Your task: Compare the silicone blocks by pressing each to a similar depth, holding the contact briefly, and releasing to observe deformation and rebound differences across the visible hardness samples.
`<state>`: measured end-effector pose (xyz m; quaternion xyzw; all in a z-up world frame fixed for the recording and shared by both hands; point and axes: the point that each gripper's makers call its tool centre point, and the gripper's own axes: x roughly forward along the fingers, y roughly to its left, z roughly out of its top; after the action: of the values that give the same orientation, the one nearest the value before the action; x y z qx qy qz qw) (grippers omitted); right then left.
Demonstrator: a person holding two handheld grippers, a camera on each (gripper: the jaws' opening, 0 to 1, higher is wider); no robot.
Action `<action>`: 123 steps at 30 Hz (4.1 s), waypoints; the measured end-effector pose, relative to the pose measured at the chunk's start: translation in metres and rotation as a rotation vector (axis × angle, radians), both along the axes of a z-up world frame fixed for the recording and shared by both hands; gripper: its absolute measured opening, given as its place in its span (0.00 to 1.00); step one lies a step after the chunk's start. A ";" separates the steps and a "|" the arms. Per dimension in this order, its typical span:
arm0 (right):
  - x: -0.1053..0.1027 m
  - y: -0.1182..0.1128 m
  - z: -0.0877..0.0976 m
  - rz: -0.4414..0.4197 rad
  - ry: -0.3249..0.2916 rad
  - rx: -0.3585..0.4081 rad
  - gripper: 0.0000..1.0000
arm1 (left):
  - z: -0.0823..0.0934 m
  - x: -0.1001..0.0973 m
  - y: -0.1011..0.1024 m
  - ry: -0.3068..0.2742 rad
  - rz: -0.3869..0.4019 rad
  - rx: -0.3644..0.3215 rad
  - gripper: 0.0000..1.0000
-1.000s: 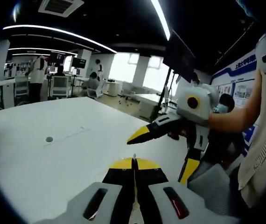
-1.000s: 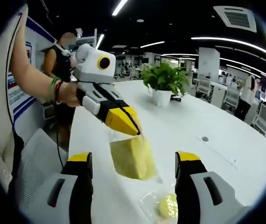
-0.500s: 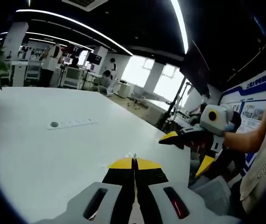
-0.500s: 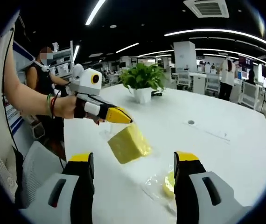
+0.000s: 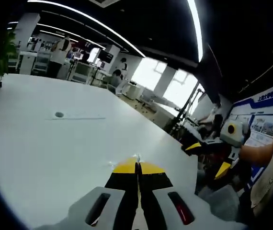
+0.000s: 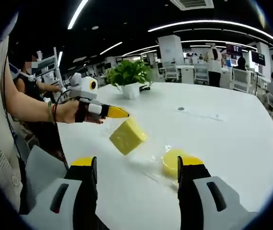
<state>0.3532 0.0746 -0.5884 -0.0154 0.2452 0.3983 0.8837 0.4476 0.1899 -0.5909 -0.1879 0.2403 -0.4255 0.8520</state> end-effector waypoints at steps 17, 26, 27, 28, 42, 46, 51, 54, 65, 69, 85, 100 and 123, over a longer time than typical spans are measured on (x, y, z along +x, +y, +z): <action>-0.014 -0.033 -0.007 -0.092 0.047 -0.027 0.59 | -0.026 0.023 0.005 0.079 0.092 -0.058 0.00; -0.012 -0.040 -0.007 -0.109 0.036 -0.049 0.56 | -0.039 0.036 0.019 0.103 0.157 -0.065 0.00; -0.012 -0.040 -0.007 -0.110 0.035 -0.048 0.56 | -0.039 0.037 0.020 0.105 0.159 -0.067 0.00; -0.012 -0.040 -0.008 -0.113 0.037 -0.049 0.56 | -0.041 0.038 0.022 0.108 0.165 -0.069 0.00; -0.010 -0.042 -0.014 -0.113 0.066 -0.065 0.56 | -0.074 0.067 0.056 0.193 0.352 -0.112 0.00; -0.010 -0.041 -0.015 -0.117 0.069 -0.062 0.56 | -0.084 0.071 0.061 0.209 0.379 -0.094 0.00; -0.010 -0.041 -0.019 -0.116 0.079 -0.064 0.55 | -0.094 0.075 0.065 0.227 0.395 -0.076 0.00; -0.011 -0.041 -0.021 -0.119 0.084 -0.067 0.55 | -0.097 0.076 0.066 0.230 0.402 -0.063 0.00; -0.010 -0.042 -0.020 -0.131 0.079 -0.059 0.54 | -0.110 0.079 0.074 0.240 0.417 -0.007 0.00; -0.009 -0.042 -0.020 -0.132 0.080 -0.060 0.55 | -0.115 0.079 0.078 0.258 0.429 -0.010 0.00; -0.011 -0.037 -0.016 -0.122 0.065 -0.045 0.54 | -0.117 0.077 0.102 0.217 0.463 0.158 0.20; -0.014 -0.028 -0.011 -0.116 0.038 -0.026 0.56 | -0.085 0.051 0.125 0.114 0.449 0.293 0.54; -0.041 -0.005 -0.008 -0.107 0.068 0.091 0.62 | -0.017 -0.045 0.096 -0.120 0.348 0.253 0.72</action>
<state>0.3126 0.0694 -0.5961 0.0514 0.2572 0.3616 0.8947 0.4028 0.2859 -0.6082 -0.0925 0.2046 -0.2487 0.9422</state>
